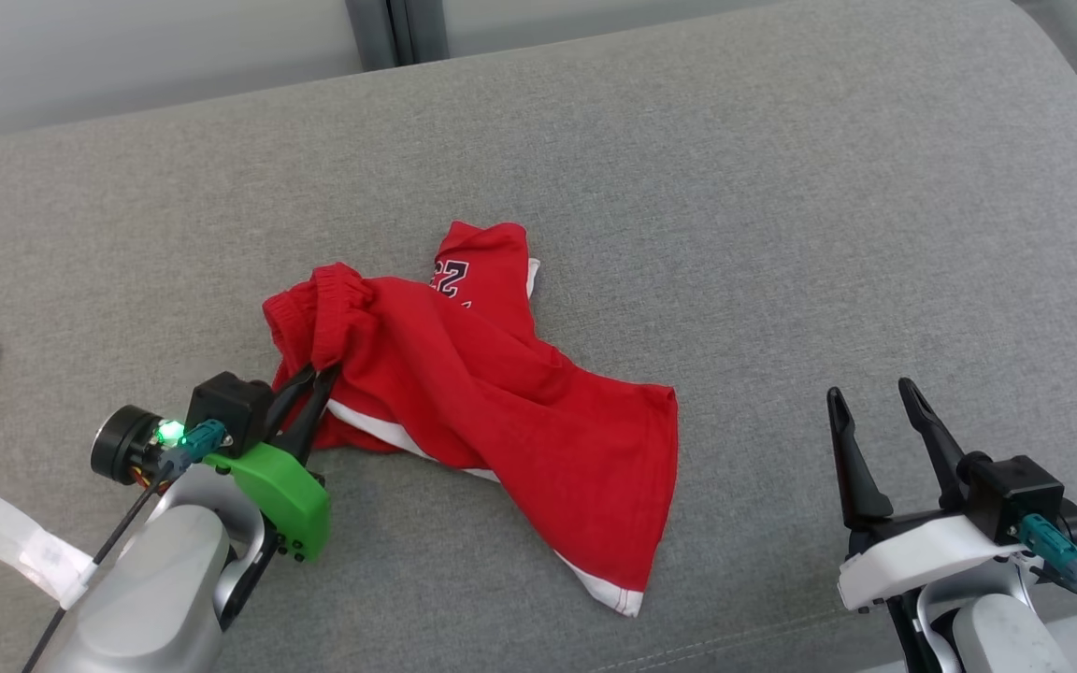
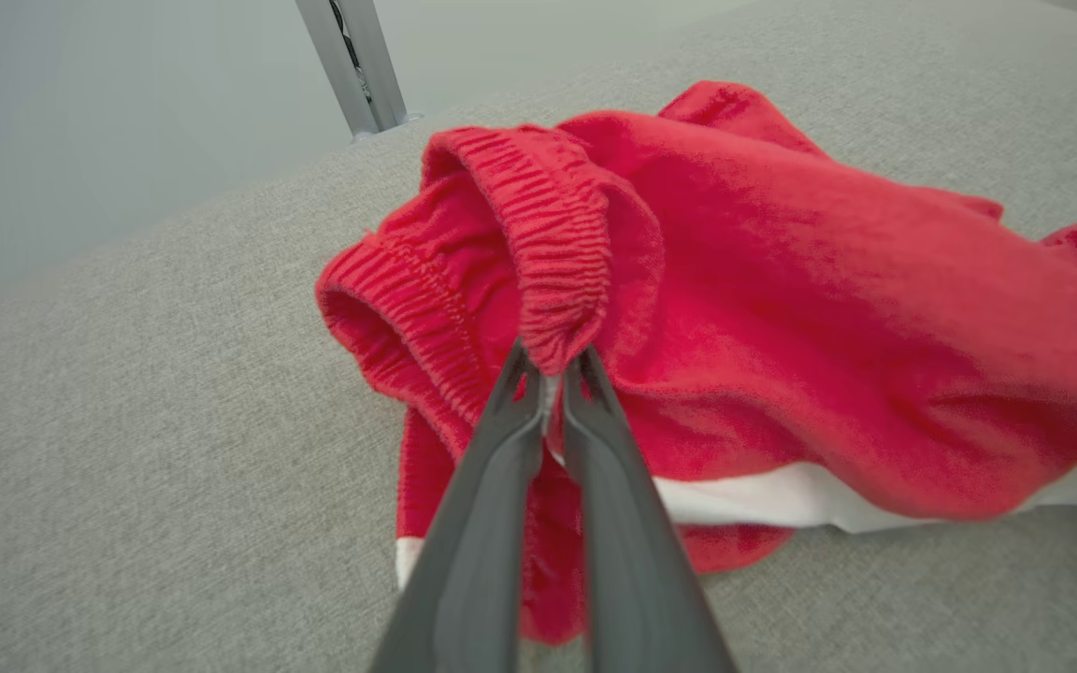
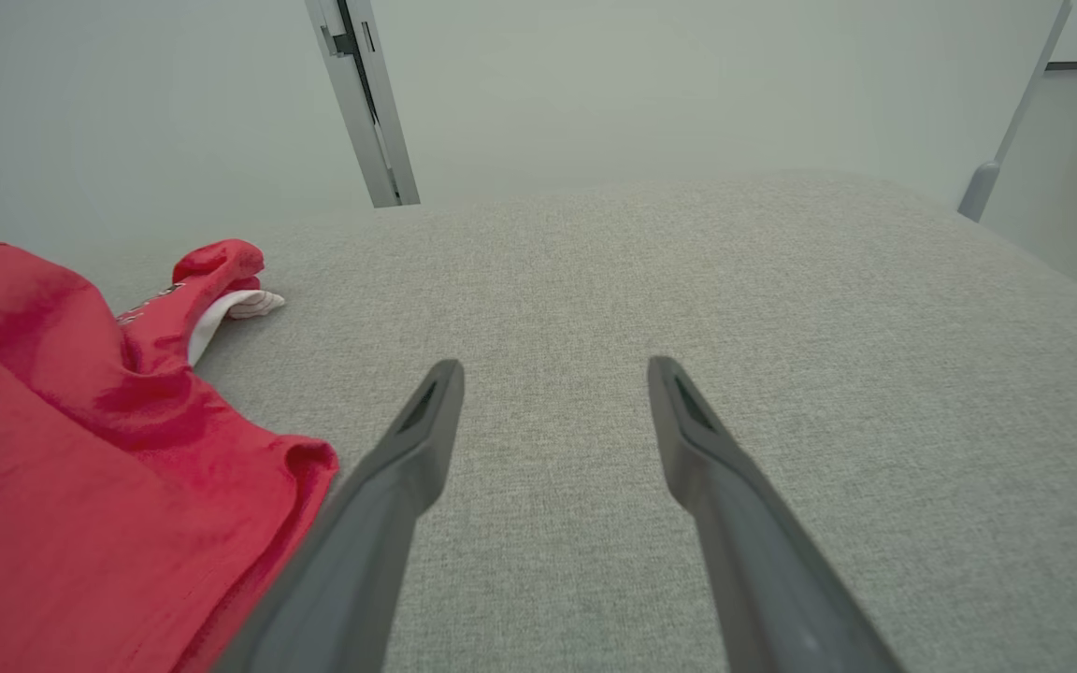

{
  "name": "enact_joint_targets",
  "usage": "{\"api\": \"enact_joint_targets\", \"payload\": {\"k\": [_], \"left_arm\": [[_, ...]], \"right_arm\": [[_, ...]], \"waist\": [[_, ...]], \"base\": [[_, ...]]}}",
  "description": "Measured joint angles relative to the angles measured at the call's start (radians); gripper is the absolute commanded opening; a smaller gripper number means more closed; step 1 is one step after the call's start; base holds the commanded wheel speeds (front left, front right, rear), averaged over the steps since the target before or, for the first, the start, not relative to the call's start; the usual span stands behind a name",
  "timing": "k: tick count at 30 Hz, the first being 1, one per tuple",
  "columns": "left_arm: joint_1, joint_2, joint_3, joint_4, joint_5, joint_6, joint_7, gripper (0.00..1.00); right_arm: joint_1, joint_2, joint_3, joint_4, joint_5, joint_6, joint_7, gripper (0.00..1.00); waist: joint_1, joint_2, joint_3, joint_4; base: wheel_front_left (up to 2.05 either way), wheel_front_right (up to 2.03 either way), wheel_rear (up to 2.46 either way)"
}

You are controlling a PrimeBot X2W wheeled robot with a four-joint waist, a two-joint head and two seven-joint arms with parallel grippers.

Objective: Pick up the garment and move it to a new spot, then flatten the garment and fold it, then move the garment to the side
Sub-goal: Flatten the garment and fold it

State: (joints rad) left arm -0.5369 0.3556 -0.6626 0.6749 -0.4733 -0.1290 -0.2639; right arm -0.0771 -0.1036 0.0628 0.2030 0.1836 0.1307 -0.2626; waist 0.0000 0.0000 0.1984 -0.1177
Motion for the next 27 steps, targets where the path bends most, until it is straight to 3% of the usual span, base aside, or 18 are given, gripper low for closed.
{"api": "enact_joint_targets", "payload": {"k": [6,13,23,24,25,27], "left_arm": [[0.023,-0.003,-0.001,-0.104,-0.008,0.000,0.000,0.00],[0.181,0.010,-0.027,-0.262,-0.045,0.003,0.015,0.00],[0.448,0.034,-0.044,-0.365,-0.140,0.078,0.077,0.00],[0.451,0.032,-0.038,-0.366,-0.142,0.087,0.066,0.21],[0.452,0.027,-0.027,-0.367,-0.145,0.095,0.055,1.00],[0.452,0.019,-0.012,-0.367,-0.146,0.105,0.039,1.00]], "right_arm": [[0.025,-0.003,-0.001,0.009,0.001,0.000,0.000,1.00],[0.056,0.002,0.005,0.021,0.009,0.000,0.000,1.00],[0.074,0.007,0.008,0.034,0.012,0.000,0.000,1.00],[0.074,0.006,0.007,0.034,0.012,0.000,0.000,1.00],[0.074,0.005,0.007,0.035,0.012,0.000,0.000,1.00],[0.075,0.001,0.005,0.038,0.012,0.000,0.000,1.00]], "waist": [[0.0000,0.0000,-0.035,0.027],[0.0000,0.0000,-0.088,0.085],[0.0000,0.0000,-0.134,0.161],[0.0000,0.0000,-0.136,0.165],[0.0000,0.0000,-0.138,0.168],[0.0000,0.0000,-0.142,0.172]], "base": [[0.00,0.00,0.00],[0.00,0.00,0.00],[0.00,0.00,0.00],[0.00,0.00,0.00],[0.00,0.00,0.00],[0.00,0.00,0.00]]}}
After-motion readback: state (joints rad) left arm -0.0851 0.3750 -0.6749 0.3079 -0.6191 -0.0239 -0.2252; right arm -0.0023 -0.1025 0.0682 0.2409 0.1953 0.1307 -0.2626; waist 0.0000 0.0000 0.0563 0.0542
